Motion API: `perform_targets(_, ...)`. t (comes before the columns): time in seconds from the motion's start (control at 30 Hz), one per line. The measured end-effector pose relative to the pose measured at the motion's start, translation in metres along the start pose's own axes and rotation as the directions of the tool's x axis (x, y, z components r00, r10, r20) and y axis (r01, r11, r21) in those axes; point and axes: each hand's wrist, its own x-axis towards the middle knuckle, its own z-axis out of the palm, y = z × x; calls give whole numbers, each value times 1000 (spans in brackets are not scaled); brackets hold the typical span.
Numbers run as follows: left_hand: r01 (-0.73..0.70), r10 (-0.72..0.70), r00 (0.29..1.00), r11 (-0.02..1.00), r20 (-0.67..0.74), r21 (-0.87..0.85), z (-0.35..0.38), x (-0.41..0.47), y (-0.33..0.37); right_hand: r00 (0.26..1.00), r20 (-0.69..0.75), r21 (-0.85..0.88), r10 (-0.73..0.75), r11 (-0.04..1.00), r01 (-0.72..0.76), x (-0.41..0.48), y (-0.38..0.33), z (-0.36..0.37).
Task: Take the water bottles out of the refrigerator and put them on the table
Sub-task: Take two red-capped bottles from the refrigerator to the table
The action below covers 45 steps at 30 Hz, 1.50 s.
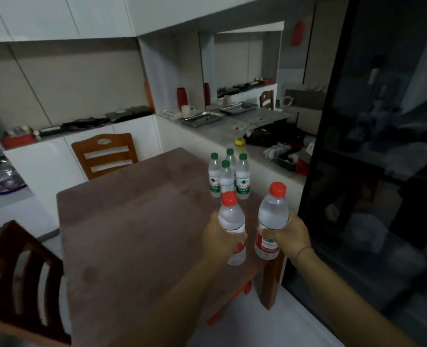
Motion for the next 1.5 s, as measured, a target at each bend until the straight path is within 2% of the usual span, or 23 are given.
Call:
perform_targets(0.17, 30, -31, 998, 1000, 48, 9, 23, 62, -10, 1000, -15, -2, 20, 1000, -20, 60, 7, 17)
perform_targets(0.37, 99, -100, 995, 995, 16, 27, 62, 122, -20, 998, 33, 10, 50, 999, -50, 137, 21, 28)
perform_targets(0.5, 163, -161, 986, 986, -52, 38, 91, 155, -33, 994, 84, -42, 70, 997, -67, 188, 32, 35)
perform_targets(0.7, 239, -235, 945, 971, -228, -11, 135, 190, -50, 988, 134, -103, 76, 993, -62, 253, 54, 45)
perform_targets(0.8, 238, -226, 935, 971, -272, 12, 147, 209, -56, 983, 164, -112, 79, 992, -61, 278, 63, 50)
perform_targets(1.03, 245, -169, 903, 958, -394, 151, 165, 232, -68, 968, 244, -111, 62, 993, -36, 314, 75, 66)
perform_targets(1.5, 271, -184, 910, 943, -371, 195, 171, 246, -73, 943, 332, -109, 12, 994, 26, 329, 87, 78)
